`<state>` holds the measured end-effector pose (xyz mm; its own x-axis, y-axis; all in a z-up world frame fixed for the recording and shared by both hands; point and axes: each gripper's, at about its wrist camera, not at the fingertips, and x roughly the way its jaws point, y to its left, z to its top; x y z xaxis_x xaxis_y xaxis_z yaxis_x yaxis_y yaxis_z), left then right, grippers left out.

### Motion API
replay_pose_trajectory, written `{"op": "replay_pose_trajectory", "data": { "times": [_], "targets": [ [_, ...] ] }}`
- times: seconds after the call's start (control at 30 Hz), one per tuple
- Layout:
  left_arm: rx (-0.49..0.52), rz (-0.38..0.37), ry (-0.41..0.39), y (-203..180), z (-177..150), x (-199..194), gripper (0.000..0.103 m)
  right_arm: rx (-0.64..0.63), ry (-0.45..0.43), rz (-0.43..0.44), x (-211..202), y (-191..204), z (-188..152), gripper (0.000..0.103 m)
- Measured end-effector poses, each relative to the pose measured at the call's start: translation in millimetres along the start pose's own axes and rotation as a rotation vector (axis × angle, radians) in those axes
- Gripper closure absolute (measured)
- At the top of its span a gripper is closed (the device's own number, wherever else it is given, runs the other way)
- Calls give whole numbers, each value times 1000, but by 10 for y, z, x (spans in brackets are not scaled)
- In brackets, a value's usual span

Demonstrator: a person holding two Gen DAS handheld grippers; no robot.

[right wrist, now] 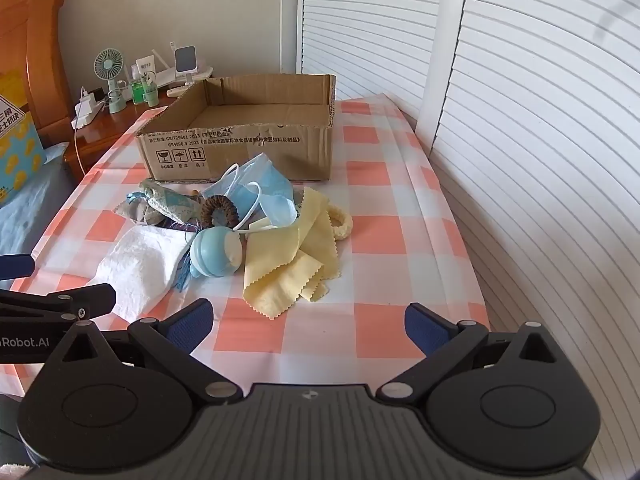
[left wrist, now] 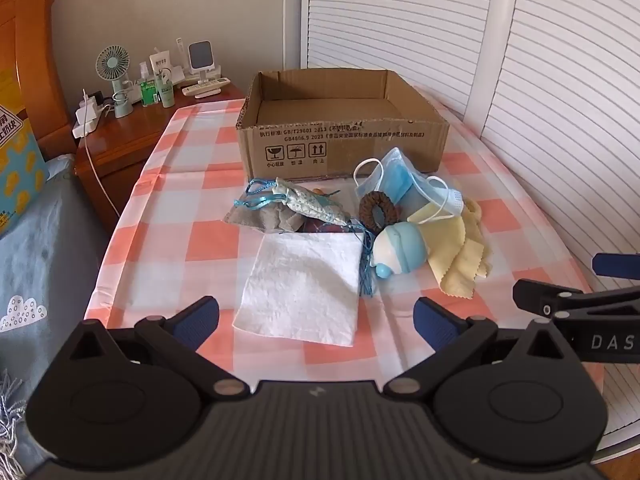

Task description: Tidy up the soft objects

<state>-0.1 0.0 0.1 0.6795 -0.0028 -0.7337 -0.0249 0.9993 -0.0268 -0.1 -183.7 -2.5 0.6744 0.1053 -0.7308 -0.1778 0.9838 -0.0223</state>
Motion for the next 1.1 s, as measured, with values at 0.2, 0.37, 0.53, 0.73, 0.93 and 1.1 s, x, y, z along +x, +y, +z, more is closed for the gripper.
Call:
{"op": "replay_pose_trajectory", "data": {
  "times": [0.2, 0.37, 0.53, 0.73, 0.93, 1.1],
  "targets": [
    [3, 6, -3, -11, -3, -12, 0, 0, -2, -1, -19, 13, -1, 0],
    [-2, -5, -3, 1, 21, 29, 0, -1, -4, -4, -34, 17, 2, 0],
    [-2, -5, -2, 5, 27, 30, 0, -1, -5, -7, -38, 13, 6, 0],
    [-3, -5, -2, 5, 26, 24, 0, -2, -9, -5, -49, 20, 20, 0],
    [-1, -4, -1, -12, 8, 0, 0, -1, -10, -4, -38, 0, 11, 0],
    [-6, -2, -6, -28, 15, 22, 0, -1, -9, -4, -38, -10, 10, 0]
  ]
}}
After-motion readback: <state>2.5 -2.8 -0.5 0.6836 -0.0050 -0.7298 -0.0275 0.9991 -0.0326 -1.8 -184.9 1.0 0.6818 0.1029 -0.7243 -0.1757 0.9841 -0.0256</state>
